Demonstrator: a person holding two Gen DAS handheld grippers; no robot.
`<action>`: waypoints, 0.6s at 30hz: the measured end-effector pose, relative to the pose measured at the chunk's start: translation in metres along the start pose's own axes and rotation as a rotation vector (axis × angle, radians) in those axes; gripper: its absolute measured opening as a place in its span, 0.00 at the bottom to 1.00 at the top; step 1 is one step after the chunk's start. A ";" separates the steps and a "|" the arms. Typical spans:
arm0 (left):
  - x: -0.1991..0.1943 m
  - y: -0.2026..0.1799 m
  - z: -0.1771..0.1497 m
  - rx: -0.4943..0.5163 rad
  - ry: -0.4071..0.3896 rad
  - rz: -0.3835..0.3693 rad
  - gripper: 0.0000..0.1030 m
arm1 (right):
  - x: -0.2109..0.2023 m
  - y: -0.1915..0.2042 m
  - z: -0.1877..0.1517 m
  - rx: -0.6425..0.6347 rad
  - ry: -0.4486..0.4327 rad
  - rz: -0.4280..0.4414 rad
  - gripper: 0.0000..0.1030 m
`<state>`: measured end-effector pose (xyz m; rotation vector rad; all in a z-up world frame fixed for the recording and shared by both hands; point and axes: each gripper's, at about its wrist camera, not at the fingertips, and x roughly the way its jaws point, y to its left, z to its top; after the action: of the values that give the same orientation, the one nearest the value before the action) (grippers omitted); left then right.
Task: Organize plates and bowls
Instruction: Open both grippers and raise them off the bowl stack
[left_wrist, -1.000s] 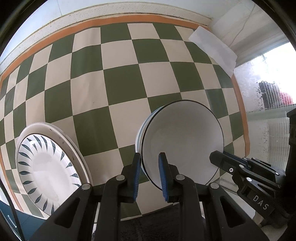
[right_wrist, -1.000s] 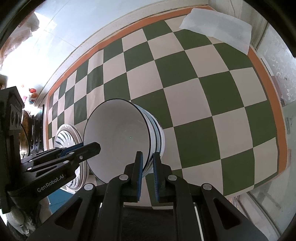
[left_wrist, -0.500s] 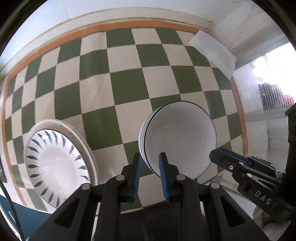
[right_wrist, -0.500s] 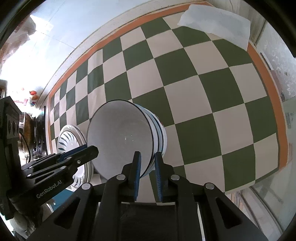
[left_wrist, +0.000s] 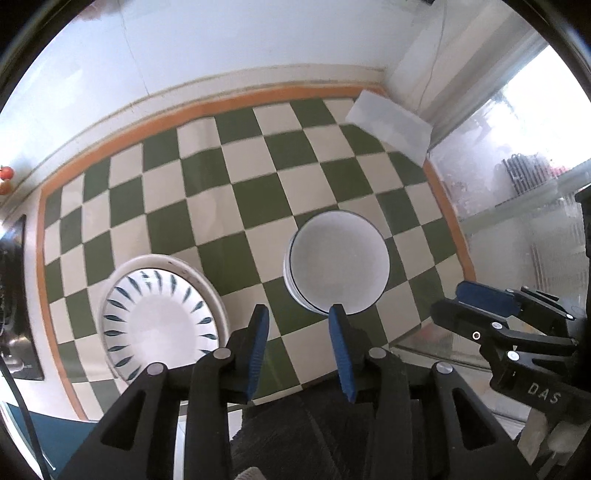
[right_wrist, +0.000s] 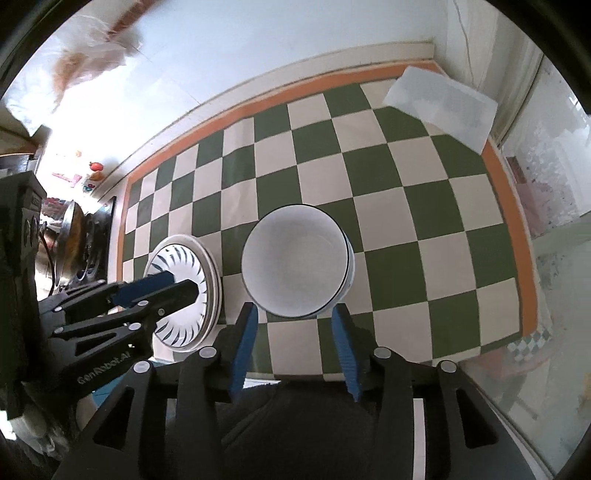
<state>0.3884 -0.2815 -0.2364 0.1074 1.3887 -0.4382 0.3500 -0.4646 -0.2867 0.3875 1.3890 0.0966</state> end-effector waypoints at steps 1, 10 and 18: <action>-0.008 0.001 -0.002 0.004 -0.013 0.005 0.30 | -0.004 0.001 -0.002 -0.005 -0.001 -0.006 0.47; -0.051 0.009 -0.013 -0.002 -0.097 -0.015 0.85 | -0.048 0.013 -0.019 -0.040 -0.039 -0.038 0.62; -0.064 0.011 -0.023 -0.003 -0.112 -0.014 0.94 | -0.066 0.020 -0.029 -0.052 -0.053 -0.037 0.80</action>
<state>0.3638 -0.2489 -0.1808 0.0701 1.2806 -0.4471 0.3128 -0.4589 -0.2222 0.3185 1.3380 0.0912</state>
